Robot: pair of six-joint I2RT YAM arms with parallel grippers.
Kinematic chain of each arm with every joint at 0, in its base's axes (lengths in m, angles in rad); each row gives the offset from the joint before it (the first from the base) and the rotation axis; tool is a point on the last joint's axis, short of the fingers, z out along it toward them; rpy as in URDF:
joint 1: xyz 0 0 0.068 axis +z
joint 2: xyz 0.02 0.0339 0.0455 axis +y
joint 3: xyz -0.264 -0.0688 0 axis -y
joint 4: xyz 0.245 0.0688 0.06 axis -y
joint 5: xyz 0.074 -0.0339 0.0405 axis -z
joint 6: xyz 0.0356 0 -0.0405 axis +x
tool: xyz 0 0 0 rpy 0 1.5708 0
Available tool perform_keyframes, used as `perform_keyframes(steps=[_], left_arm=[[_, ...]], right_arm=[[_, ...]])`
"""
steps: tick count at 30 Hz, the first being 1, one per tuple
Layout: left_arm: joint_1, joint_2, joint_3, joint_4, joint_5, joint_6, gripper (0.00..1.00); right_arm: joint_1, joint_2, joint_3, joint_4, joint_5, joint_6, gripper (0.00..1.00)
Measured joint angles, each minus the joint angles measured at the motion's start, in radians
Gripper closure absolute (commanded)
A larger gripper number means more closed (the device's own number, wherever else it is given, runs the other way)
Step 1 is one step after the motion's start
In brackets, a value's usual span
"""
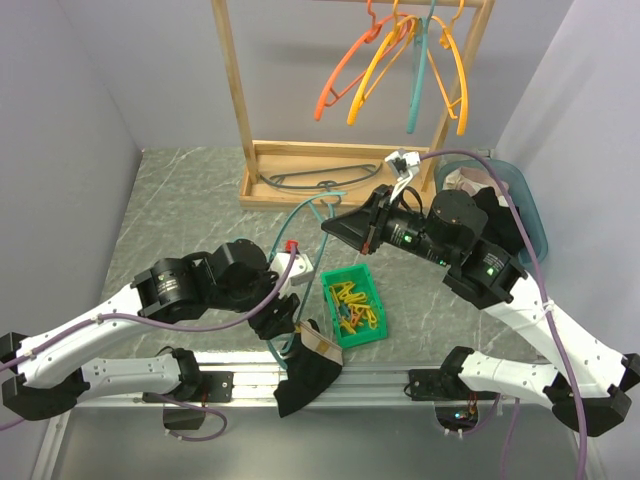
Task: Remove the underwear clipped to the hanger
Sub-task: Remove the underwear from the hanger.
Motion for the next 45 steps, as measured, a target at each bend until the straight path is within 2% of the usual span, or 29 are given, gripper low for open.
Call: perform_keyframes(steps=[9, 12, 15, 16, 17, 18, 19, 31, 39, 45], left_arm=[[0.000, -0.011, 0.000, -0.026, -0.010, -0.003, 0.40], [0.000, -0.013, 0.001, -0.036, -0.010, -0.004, 0.48], [0.000, -0.013, 0.006, -0.046, -0.010, -0.008, 0.63], [0.000, -0.013, 0.008, -0.047, -0.010, -0.007, 0.74], [0.000, -0.013, 0.012, -0.048, -0.010, -0.009, 0.81], [0.000, -0.012, 0.014, -0.049, -0.010, -0.007, 0.93], [0.000, -0.012, 0.017, -0.050, -0.010, -0.011, 0.99], [0.000, 0.033, 0.028, -0.063, -0.031, -0.007, 1.00], [-0.001, 0.016, 0.137, -0.080, -0.212, -0.038, 1.00], [-0.001, 0.000, 0.152, -0.097, -0.327, -0.064, 1.00]], right_arm=[[0.000, -0.020, 0.000, -0.009, 0.009, -0.005, 1.00], [-0.002, -0.025, 0.000, -0.014, 0.013, -0.011, 1.00], [-0.004, -0.026, 0.000, -0.019, 0.019, -0.022, 1.00], [-0.005, -0.026, 0.000, -0.020, 0.019, -0.024, 1.00], [-0.005, -0.026, 0.000, -0.021, 0.020, -0.027, 1.00], [-0.005, -0.026, 0.000, -0.022, 0.022, -0.031, 1.00], [-0.005, -0.026, 0.000, -0.023, 0.023, -0.034, 1.00], [-0.008, -0.026, -0.006, -0.019, 0.027, -0.049, 1.00], [-0.009, 0.000, -0.040, 0.018, 0.048, -0.056, 1.00], [-0.010, 0.027, -0.056, 0.035, 0.055, -0.059, 1.00]])
